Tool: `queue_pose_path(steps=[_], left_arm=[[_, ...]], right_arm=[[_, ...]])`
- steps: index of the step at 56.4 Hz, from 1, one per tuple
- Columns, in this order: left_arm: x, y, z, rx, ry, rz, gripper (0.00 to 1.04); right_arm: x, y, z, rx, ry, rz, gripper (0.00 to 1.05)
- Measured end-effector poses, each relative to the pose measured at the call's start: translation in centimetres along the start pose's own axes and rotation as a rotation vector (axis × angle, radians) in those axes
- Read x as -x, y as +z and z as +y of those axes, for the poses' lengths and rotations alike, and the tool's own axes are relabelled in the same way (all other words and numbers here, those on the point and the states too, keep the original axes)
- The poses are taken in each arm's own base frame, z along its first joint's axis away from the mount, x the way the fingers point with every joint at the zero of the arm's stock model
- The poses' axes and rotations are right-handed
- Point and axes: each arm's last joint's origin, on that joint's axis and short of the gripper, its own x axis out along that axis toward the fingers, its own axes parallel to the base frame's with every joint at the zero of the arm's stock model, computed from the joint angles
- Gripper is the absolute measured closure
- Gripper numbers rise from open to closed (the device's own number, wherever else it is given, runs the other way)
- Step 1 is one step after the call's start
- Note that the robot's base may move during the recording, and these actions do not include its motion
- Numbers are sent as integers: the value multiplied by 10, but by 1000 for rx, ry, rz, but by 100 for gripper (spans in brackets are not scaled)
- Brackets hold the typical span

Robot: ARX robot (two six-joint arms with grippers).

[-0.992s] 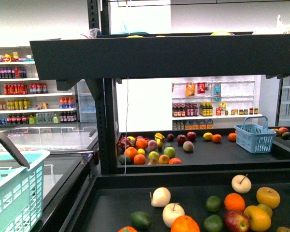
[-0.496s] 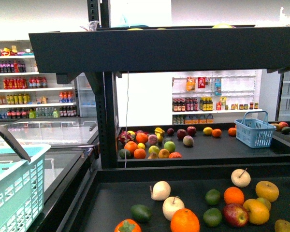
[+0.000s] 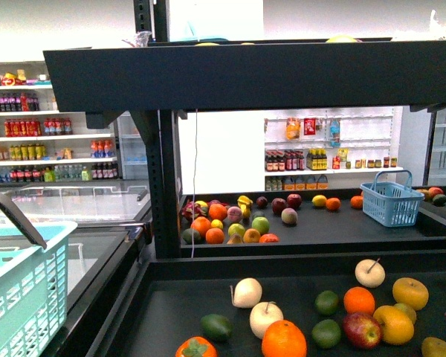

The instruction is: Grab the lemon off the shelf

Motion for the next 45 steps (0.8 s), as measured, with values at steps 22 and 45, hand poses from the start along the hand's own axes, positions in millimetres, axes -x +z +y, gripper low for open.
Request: queue_pose_path(steps=[22,45], left_arm=[[-37,11,1,24,-26,-23,8],[-73,19,4,23,1,-44,8]], right_arm=[[0,0,0,0,0,0,7],[0,0,0,0,0,0,7]])
